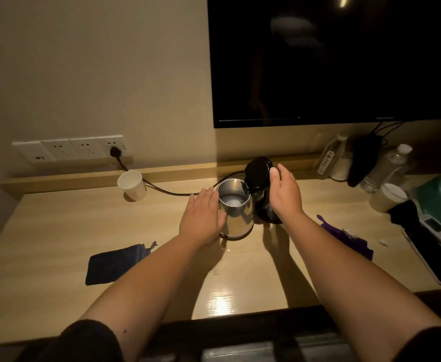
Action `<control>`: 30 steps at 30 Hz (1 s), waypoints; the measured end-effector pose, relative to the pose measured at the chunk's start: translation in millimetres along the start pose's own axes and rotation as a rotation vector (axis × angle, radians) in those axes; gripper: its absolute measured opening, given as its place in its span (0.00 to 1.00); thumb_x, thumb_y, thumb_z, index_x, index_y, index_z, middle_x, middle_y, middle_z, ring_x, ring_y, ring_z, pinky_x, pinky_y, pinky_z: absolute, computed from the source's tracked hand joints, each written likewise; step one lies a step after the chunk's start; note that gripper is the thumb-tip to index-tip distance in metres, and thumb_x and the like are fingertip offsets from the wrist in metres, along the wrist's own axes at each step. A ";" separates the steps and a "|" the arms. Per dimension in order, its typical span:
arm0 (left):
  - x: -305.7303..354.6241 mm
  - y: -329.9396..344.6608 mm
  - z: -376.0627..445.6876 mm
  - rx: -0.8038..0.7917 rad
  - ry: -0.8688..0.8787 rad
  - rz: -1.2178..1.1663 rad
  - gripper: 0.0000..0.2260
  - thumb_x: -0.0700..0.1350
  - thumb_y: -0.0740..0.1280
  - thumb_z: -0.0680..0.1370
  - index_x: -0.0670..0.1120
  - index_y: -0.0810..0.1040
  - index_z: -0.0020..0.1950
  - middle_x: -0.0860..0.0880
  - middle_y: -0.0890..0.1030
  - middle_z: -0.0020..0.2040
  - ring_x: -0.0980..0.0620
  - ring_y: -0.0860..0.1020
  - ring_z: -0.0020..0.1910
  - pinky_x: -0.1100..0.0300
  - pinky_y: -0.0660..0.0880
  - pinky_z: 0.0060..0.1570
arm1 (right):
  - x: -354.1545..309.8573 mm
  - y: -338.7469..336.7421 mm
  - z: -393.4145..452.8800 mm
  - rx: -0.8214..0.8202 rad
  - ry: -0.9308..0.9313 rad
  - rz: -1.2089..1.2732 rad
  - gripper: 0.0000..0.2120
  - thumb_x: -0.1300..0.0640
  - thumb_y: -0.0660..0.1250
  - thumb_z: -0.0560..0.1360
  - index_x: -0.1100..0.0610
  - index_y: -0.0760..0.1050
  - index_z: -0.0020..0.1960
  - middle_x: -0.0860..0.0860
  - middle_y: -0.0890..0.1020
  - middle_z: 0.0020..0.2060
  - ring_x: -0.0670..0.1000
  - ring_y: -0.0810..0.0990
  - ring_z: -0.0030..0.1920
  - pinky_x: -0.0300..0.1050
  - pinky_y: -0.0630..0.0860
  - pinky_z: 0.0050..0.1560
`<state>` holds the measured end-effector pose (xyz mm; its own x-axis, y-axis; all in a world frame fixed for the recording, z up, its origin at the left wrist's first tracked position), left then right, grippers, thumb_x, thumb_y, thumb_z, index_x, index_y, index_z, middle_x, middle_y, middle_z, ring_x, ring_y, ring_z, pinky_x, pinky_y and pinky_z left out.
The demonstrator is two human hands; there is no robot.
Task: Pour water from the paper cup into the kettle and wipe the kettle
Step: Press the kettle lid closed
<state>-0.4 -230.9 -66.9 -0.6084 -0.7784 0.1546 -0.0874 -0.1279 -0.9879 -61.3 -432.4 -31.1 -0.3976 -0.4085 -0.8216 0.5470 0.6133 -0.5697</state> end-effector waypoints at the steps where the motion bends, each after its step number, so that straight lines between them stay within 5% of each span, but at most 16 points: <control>1: -1.3 3.8 2.5 -0.009 -0.004 -0.003 0.27 0.56 0.51 0.82 0.47 0.52 0.79 0.47 0.55 0.79 0.48 0.50 0.78 0.50 0.46 0.75 | -1.9 2.4 3.9 -0.017 0.009 0.047 0.25 0.43 0.50 0.84 0.53 0.62 0.77 0.52 0.69 0.74 0.54 0.67 0.73 0.53 0.66 0.70; 6: -8.0 18.5 5.7 -0.021 0.010 -0.023 0.28 0.56 0.52 0.82 0.47 0.49 0.79 0.48 0.52 0.80 0.50 0.49 0.78 0.52 0.47 0.75 | -8.6 14.3 8.9 -0.073 0.018 0.190 0.22 0.45 0.50 0.84 0.54 0.71 0.70 0.50 0.77 0.57 0.52 0.74 0.63 0.48 0.72 0.59; 11: -12.9 24.7 2.4 -0.002 0.033 -0.040 0.32 0.54 0.56 0.81 0.47 0.45 0.79 0.48 0.47 0.80 0.50 0.47 0.78 0.55 0.44 0.72 | -19.7 22.0 -1.2 -0.078 -0.085 0.146 0.19 0.48 0.52 0.84 0.53 0.73 0.69 0.48 0.78 0.56 0.48 0.75 0.58 0.38 0.71 0.50; 17: -15.1 27.5 2.6 -0.013 0.037 -0.046 0.31 0.53 0.55 0.82 0.46 0.44 0.79 0.47 0.45 0.80 0.51 0.45 0.78 0.53 0.46 0.75 | -27.9 47.1 -10.0 -0.171 -0.304 -0.149 0.23 0.45 0.57 0.83 0.51 0.68 0.75 0.50 0.67 0.75 0.52 0.65 0.74 0.53 0.66 0.71; 22: -16.9 27.8 2.0 -0.017 0.049 -0.048 0.31 0.53 0.55 0.82 0.47 0.44 0.79 0.48 0.44 0.80 0.51 0.46 0.78 0.53 0.47 0.75 | -24.8 64.5 -17.4 -0.262 -0.401 -0.369 0.25 0.42 0.61 0.80 0.49 0.68 0.75 0.48 0.62 0.78 0.57 0.56 0.78 0.57 0.57 0.75; 30: -19.4 28.8 1.1 -0.030 0.054 -0.052 0.30 0.53 0.55 0.82 0.47 0.44 0.79 0.48 0.43 0.80 0.51 0.46 0.78 0.52 0.47 0.75 | -15.5 80.1 -19.5 -0.254 -0.598 -0.666 0.26 0.41 0.60 0.80 0.51 0.69 0.74 0.53 0.65 0.77 0.56 0.59 0.77 0.56 0.45 0.76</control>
<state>9.8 -220.2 -98.4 -0.6438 -0.7371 0.2055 -0.1428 -0.1481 -0.9786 -25.7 -363.8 -63.6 -0.0870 -0.9667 -0.2408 0.1365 0.2279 -0.9641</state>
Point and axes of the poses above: each hand's wrist, its own z-axis towards the middle knuckle, its own y-axis out of the palm, x = y × z, the point moved 4 cm from there along z, towards the middle knuckle
